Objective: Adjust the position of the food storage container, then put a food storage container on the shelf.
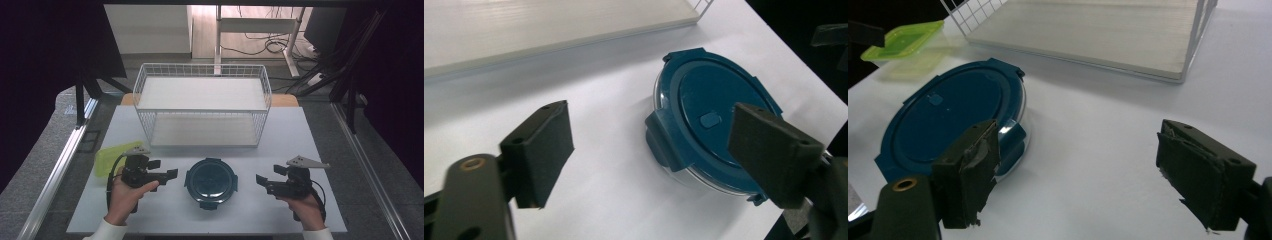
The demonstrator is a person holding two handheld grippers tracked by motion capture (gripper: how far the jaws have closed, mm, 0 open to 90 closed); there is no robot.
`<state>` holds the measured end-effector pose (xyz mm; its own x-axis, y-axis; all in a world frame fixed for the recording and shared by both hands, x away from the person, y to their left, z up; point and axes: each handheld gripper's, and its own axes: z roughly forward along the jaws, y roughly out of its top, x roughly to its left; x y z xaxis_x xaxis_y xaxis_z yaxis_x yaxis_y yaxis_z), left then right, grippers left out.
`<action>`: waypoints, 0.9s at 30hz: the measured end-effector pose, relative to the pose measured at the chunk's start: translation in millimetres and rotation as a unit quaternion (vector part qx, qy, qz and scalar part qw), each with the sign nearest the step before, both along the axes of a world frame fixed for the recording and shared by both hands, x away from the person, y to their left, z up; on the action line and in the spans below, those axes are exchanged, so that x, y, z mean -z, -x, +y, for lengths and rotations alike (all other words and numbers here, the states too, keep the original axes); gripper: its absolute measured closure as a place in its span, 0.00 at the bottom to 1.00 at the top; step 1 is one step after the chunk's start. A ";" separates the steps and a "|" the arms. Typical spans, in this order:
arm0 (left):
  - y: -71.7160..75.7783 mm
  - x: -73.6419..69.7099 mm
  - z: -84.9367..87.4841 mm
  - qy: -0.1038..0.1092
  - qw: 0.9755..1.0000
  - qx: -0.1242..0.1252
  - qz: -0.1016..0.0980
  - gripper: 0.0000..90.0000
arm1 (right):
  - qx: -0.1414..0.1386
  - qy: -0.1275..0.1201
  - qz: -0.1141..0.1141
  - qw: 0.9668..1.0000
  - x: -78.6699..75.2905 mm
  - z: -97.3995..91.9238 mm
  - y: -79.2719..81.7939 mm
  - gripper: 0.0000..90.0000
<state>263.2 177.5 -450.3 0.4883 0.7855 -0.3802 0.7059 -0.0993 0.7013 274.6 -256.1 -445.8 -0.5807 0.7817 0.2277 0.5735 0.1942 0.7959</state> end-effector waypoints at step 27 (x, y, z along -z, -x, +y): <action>-17.1 12.9 -15.9 0.062 0.997 0.023 0.042 0.14 | -0.016 -0.065 0.111 0.992 22.8 33.3 -10.9 0.15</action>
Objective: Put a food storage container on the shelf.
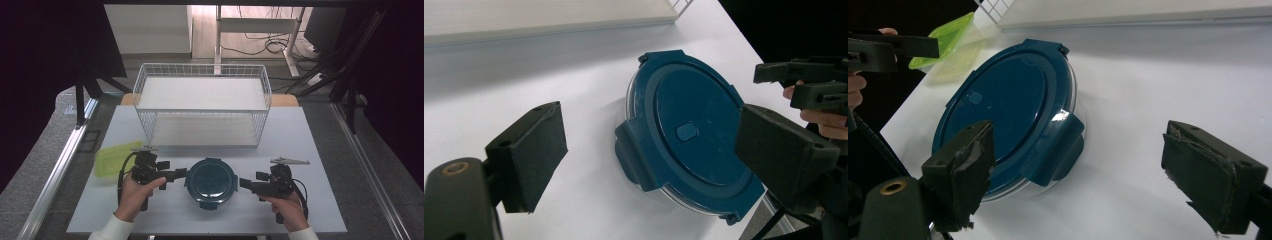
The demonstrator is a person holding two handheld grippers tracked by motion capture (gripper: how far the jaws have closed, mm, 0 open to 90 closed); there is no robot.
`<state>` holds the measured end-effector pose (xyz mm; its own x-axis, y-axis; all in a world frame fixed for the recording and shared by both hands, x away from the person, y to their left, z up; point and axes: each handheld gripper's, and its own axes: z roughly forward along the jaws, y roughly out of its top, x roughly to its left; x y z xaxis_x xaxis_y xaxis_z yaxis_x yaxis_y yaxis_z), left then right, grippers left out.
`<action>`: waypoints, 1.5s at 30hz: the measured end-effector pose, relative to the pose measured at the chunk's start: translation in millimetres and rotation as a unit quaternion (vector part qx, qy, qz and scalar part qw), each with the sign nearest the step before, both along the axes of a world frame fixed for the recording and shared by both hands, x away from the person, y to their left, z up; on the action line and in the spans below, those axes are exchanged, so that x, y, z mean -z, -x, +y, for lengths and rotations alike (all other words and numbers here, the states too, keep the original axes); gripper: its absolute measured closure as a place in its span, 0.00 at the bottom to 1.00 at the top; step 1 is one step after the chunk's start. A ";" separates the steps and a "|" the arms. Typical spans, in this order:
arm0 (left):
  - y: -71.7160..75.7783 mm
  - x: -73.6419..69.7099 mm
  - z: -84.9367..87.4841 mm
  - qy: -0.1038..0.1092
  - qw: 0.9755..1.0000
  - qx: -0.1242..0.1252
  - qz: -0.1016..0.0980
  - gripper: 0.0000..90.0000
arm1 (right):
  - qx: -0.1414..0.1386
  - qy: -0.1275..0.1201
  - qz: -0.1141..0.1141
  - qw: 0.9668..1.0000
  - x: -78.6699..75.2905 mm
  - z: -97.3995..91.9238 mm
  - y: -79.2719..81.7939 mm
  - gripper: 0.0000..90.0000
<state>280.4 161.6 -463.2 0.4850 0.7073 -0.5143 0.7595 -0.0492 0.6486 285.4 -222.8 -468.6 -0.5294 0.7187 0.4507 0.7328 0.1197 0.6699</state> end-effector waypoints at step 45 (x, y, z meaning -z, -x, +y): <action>-20.0 55.9 -38.7 0.062 0.984 0.071 0.152 0.20 | -0.006 -0.059 0.134 0.989 39.1 48.0 -14.4 0.27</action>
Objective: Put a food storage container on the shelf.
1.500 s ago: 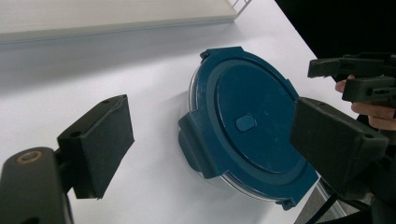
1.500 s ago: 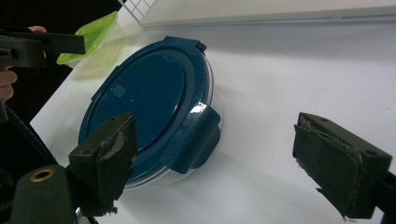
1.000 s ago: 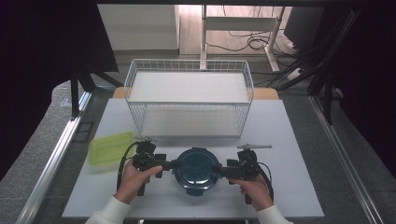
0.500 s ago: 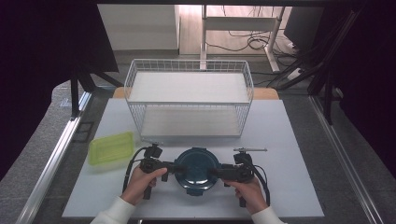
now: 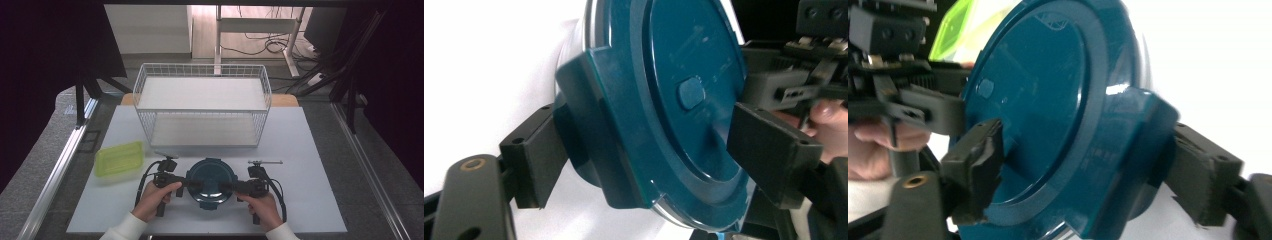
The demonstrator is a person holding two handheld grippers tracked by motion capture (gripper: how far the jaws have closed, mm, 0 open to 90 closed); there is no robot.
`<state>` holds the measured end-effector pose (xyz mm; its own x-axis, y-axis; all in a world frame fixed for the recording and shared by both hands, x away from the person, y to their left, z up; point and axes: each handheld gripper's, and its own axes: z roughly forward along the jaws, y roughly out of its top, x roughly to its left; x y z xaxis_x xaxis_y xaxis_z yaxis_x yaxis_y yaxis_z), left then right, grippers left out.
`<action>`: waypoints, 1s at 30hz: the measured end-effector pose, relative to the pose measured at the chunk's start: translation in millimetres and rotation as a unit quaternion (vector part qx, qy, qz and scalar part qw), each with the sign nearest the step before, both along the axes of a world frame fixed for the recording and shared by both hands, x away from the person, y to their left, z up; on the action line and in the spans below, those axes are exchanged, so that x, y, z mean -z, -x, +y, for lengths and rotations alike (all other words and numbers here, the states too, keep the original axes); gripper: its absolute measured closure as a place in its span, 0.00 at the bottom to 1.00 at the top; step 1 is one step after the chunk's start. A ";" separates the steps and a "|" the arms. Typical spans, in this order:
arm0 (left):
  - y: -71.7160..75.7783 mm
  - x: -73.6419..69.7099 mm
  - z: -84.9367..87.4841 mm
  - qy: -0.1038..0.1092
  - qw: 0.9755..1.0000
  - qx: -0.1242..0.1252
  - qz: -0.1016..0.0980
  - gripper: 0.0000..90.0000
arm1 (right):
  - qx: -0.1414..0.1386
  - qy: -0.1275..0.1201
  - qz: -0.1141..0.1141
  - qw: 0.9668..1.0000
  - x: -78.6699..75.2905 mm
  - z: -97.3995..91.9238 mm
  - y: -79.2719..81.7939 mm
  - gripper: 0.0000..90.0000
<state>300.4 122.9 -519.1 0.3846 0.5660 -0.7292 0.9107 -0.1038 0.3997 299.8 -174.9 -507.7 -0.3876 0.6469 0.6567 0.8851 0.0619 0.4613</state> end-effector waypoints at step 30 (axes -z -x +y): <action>13.5 -22.0 8.6 -0.010 0.998 -0.039 -0.050 0.39 | 0.032 -0.003 -0.047 0.998 -18.1 -0.4 12.1 0.40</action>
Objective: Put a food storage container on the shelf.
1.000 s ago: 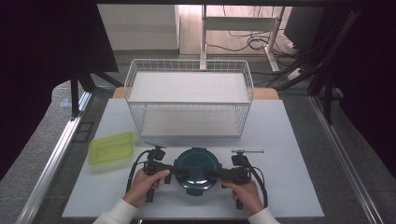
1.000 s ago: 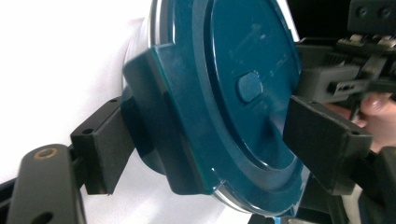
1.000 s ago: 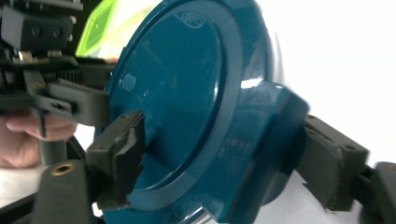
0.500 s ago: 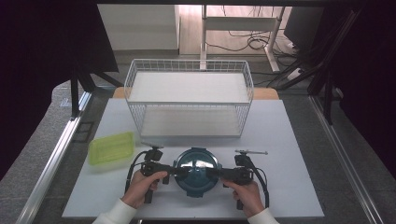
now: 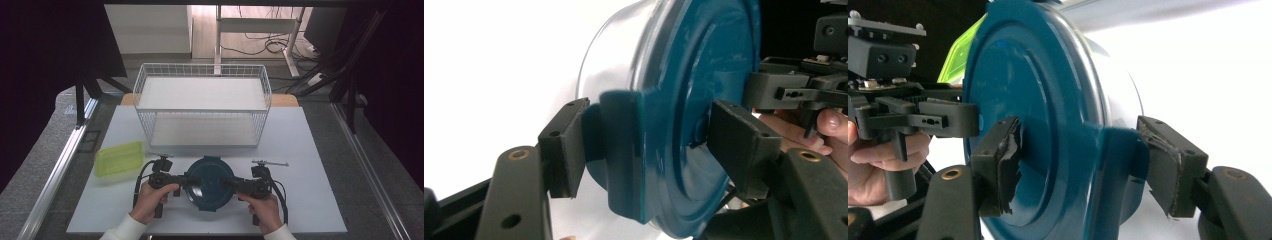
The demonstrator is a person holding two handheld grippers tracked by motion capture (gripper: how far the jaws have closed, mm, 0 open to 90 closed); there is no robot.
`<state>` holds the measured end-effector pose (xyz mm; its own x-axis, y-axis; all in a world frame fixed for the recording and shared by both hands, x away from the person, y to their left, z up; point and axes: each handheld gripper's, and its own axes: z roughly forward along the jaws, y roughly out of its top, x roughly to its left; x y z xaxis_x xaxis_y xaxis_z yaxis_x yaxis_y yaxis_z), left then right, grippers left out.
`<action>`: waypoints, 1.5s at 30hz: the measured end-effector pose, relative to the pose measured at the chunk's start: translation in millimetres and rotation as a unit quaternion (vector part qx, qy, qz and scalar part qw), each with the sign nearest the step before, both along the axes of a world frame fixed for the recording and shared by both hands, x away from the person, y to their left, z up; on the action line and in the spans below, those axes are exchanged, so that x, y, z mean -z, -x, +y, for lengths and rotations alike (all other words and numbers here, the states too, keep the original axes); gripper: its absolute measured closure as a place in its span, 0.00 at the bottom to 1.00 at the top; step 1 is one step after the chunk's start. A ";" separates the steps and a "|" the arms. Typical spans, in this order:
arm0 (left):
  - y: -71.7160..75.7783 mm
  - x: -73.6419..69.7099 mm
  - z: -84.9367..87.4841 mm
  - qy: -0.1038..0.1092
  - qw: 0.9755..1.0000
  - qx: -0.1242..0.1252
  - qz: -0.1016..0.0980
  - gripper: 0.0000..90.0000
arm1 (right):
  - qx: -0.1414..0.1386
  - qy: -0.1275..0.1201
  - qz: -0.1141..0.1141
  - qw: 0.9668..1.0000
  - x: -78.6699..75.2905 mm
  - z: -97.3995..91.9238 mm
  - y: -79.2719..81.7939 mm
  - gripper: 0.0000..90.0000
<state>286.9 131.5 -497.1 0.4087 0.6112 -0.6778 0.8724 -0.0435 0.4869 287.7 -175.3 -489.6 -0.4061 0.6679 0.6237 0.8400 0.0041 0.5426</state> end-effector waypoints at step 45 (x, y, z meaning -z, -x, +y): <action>-9.8 -26.7 11.2 0.044 0.998 -0.025 -0.026 0.42 | -0.027 0.019 -0.053 0.998 -45.0 7.7 -22.9 0.41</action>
<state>296.7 142.7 -470.4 0.4146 0.5704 -0.7091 0.8459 0.0457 0.5313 310.6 -167.7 -444.7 -0.5048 0.6648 0.5506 0.7761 0.0704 0.6267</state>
